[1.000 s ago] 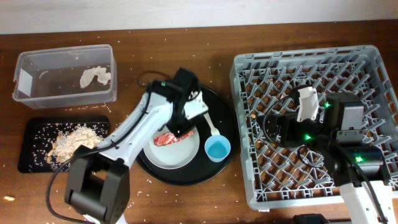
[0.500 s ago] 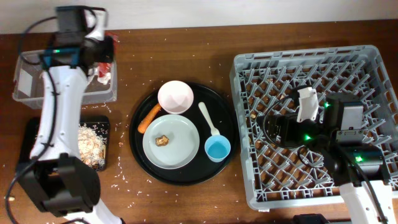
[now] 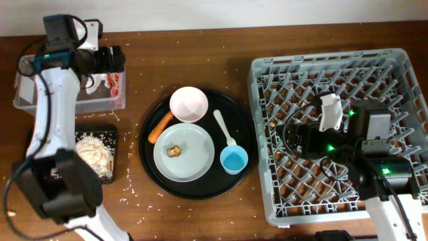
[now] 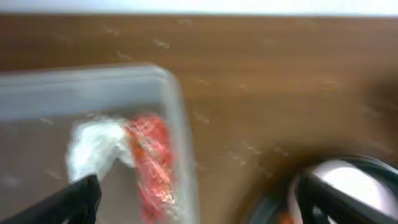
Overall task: Sort waste into correct bins and load items into the dishwasher rack
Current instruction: 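Lift the white plate with the left gripper and tip food scrap onto black tray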
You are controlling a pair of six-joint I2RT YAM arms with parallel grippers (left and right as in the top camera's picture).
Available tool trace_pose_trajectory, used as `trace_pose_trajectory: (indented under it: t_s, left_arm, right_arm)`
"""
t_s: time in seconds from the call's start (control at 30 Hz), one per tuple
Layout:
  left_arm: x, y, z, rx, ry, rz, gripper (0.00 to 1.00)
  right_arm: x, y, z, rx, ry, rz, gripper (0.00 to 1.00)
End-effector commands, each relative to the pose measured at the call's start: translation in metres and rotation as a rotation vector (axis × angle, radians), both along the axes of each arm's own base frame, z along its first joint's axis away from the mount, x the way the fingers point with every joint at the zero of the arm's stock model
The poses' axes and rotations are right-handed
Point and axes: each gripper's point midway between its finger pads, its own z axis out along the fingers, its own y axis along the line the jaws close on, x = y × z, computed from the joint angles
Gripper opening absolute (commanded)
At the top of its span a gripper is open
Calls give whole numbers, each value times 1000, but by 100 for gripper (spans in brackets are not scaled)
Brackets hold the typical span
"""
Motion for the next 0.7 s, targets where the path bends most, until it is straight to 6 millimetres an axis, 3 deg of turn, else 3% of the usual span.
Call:
trace_pose_trajectory:
  t_s: [0.0, 0.07, 0.13, 0.23, 0.3, 0.33, 0.43, 0.57, 0.6, 0.67]
  left_arm:
    - [-52, -91, 32, -107, 70, -227, 99]
    - [-114, -141, -10, 132, 338, -276, 99]
    - [-136, -162, -19, 243, 392, -307, 99]
    - [-171, -209, -43, 352, 430, -420, 99]
    - [-190, -222, -66, 370, 475, -474, 99]
    - [-203, -223, -86, 385, 515, -500, 98]
    - [-213, -230, -116, 397, 517, -532, 97]
    - [-197, -251, -149, 357, 385, -546, 95]
    - [-197, -251, -150, 357, 385, -546, 89]
    - [-195, -252, -151, 355, 379, -545, 67]
  right_arm:
    - [4, -7, 5, -28, -23, -21, 93]
    - [4, -8, 4, -37, -26, -21, 93]
    - [4, -8, 4, -37, -26, -21, 93]
    - [4, -8, 4, -37, -22, -21, 93]
    - [3, -8, 3, -38, -18, -21, 93]
    - [3, -8, 3, -37, -17, -21, 93]
    - [3, -8, 3, -37, -17, -21, 93]
    - [0, -8, 0, -37, 2, -20, 93]
    - [-2, -8, -2, -37, 12, -20, 93]
    - [-2, -8, -2, -37, 11, -20, 93]
